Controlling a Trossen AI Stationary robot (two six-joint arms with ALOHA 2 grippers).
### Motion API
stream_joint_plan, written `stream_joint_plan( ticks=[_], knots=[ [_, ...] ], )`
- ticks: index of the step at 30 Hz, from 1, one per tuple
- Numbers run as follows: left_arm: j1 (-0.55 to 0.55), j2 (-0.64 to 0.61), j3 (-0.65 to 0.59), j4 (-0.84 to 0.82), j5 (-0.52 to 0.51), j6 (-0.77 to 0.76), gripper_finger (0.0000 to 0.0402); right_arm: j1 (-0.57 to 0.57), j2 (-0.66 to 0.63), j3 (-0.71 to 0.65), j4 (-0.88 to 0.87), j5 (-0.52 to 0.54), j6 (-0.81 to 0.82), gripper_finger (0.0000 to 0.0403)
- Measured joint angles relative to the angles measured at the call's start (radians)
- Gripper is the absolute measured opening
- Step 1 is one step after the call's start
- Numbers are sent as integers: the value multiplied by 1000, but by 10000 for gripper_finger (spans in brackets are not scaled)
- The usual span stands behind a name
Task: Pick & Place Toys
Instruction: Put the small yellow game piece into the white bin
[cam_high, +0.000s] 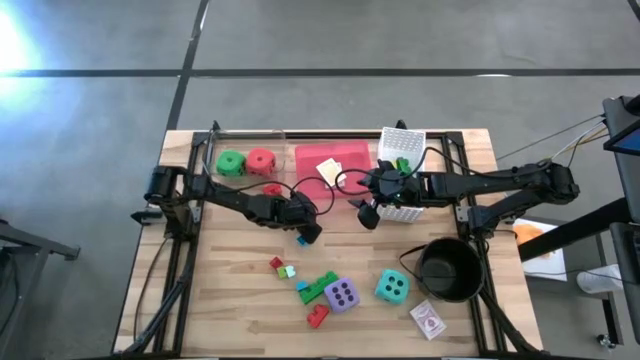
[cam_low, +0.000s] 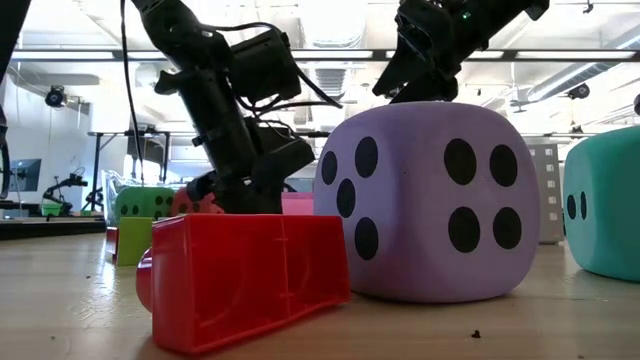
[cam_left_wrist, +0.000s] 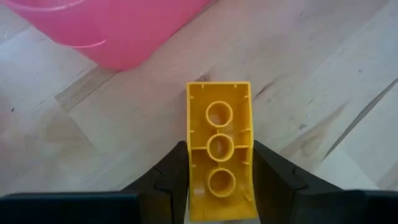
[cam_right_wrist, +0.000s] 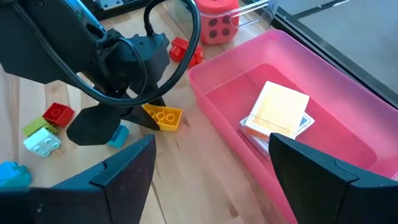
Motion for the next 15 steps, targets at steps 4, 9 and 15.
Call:
stream_joint_plan(
  ticks=[4,9,15],
  knots=[
    [0,0,0,2,0,4,130,0,0,0,0,0,-4,306],
    [0,-3,-1,2,7,12,130,0,0,0,-2,0,-8,306],
    [-1,-55,-2,4,88,61,130,1,0,0,0,-1,-67,306]
  ],
)
